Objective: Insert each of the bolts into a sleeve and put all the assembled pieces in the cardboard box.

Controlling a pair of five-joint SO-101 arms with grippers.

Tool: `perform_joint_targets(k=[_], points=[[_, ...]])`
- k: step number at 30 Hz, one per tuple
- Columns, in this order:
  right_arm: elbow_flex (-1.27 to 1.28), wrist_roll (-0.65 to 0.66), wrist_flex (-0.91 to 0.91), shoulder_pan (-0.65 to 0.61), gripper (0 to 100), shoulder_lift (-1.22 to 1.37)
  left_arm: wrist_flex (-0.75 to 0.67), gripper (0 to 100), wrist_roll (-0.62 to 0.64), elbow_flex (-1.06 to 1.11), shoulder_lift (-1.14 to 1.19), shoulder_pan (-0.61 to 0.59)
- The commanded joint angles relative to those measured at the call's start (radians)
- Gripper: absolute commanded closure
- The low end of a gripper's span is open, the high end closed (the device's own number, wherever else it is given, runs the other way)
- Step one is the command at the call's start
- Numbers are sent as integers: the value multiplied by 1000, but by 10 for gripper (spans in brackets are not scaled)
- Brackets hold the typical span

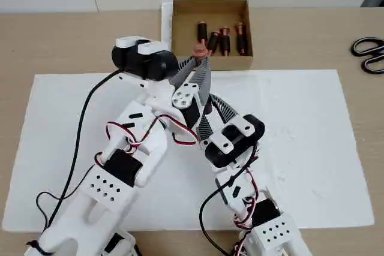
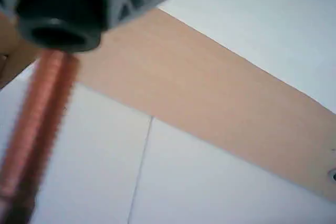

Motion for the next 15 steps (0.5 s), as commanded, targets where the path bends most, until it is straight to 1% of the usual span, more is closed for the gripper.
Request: perform_joint_targets(k=[1, 8, 12, 15], points=[[9, 3, 2, 1, 995, -16, -5, 994, -11, -7, -5, 5], [9, 3, 5, 4, 995, -67, -5, 994, -6, -5, -2, 5], [9, 2, 51, 4, 995, -77, -5, 994, 9, -1, 0, 5], [9, -31, 53, 4, 995, -77, -60, 994, 25, 42, 0, 5]])
